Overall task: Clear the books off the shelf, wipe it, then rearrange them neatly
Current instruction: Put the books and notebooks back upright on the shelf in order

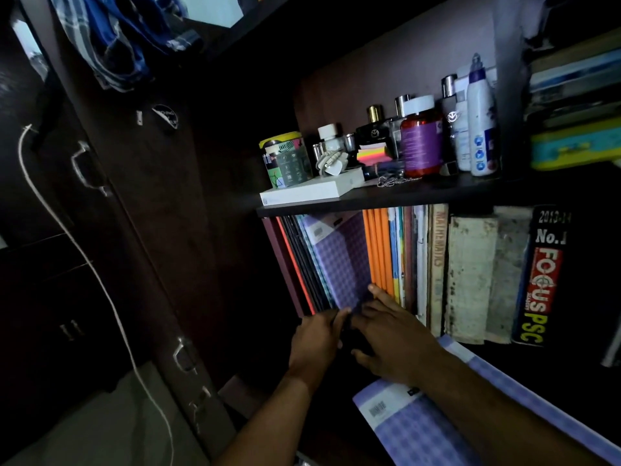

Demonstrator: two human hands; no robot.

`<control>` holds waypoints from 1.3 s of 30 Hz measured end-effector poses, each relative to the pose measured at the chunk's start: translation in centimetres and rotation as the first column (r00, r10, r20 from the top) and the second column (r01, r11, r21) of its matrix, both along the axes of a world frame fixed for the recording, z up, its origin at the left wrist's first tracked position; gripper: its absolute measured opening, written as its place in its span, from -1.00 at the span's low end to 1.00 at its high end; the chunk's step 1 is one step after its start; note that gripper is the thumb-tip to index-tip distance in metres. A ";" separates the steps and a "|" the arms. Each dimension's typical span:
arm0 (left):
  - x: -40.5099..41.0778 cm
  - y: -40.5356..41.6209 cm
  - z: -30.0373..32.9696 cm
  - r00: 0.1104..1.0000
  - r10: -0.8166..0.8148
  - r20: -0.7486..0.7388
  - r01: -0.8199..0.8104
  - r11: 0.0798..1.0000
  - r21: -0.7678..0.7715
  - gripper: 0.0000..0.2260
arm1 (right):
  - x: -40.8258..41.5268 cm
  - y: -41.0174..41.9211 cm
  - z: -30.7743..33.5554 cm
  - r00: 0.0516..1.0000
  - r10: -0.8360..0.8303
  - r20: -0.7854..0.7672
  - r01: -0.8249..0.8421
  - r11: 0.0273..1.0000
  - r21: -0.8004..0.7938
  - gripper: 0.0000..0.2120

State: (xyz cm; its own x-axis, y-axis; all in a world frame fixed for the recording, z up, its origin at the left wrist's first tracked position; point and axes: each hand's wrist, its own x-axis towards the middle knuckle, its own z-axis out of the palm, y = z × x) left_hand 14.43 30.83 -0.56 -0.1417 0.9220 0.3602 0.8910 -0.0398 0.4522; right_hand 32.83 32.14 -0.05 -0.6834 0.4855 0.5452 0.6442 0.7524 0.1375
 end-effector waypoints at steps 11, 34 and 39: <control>1.1 2.4 0.3 0.975 0.204 -0.085 -0.210 0.976 -0.058 -0.27 | 0.1 -0.2 0.5 0.998 0.012 0.054 -0.006 0.995 -0.099 -0.56; 0.6 -7.8 -1.4 0.906 -0.265 0.330 0.285 0.959 -0.013 -0.77 | 2.8 -2.5 5.0 0.986 0.095 -0.138 -0.155 0.824 -0.545 -0.87; -0.8 -7.3 -1.0 0.644 -0.136 0.753 0.087 0.991 0.106 -0.79 | 7.5 -4.1 3.1 0.834 0.009 -0.552 -0.231 0.913 -0.335 -0.69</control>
State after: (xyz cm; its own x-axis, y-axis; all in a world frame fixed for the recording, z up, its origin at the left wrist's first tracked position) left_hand 13.65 23.53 -1.57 -0.2852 0.9317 0.2249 0.2270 -0.1623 0.9603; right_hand 40.35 28.08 3.02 -0.4089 0.6592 0.6311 0.4320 0.7489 -0.5025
